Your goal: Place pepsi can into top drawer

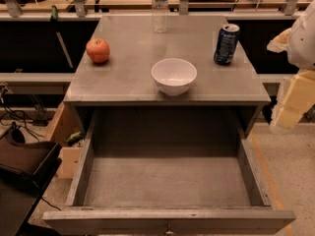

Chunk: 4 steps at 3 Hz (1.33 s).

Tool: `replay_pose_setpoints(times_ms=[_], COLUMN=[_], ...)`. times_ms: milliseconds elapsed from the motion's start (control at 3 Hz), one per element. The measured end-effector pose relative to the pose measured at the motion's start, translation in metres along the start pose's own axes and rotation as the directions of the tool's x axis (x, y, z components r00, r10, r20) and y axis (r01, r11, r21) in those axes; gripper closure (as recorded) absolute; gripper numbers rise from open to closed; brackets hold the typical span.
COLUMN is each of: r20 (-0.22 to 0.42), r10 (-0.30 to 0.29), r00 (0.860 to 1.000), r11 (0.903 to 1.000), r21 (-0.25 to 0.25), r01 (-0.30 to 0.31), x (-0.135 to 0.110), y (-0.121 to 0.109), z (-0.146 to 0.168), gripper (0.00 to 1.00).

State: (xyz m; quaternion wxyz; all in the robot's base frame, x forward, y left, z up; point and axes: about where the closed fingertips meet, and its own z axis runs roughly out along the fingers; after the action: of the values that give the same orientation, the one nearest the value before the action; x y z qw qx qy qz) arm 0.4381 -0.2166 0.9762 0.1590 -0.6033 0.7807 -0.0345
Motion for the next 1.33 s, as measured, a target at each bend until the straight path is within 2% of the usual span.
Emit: replay_pose_setpoints(times_ms=[333,667,1000,1333], r20=[0.0,0.06,0.208,0.384], r10=[0.0,0.049,0.127,0.145], r00=[1.0,0.997,0.97,0.912], r11=[1.0,0.9975,0.9807,0.965], r21=[0.0,0.047,0.12,0.148], r01=[0.0,-0.052,-0.154,-0.216], x=[0.0,-0.001,0.002,0.004], y=[0.0,-0.018,-0.057,-0.086], z=[0.0,0.003,0.013,0.036], gripper=[0.0,0.0,0.0,0.0])
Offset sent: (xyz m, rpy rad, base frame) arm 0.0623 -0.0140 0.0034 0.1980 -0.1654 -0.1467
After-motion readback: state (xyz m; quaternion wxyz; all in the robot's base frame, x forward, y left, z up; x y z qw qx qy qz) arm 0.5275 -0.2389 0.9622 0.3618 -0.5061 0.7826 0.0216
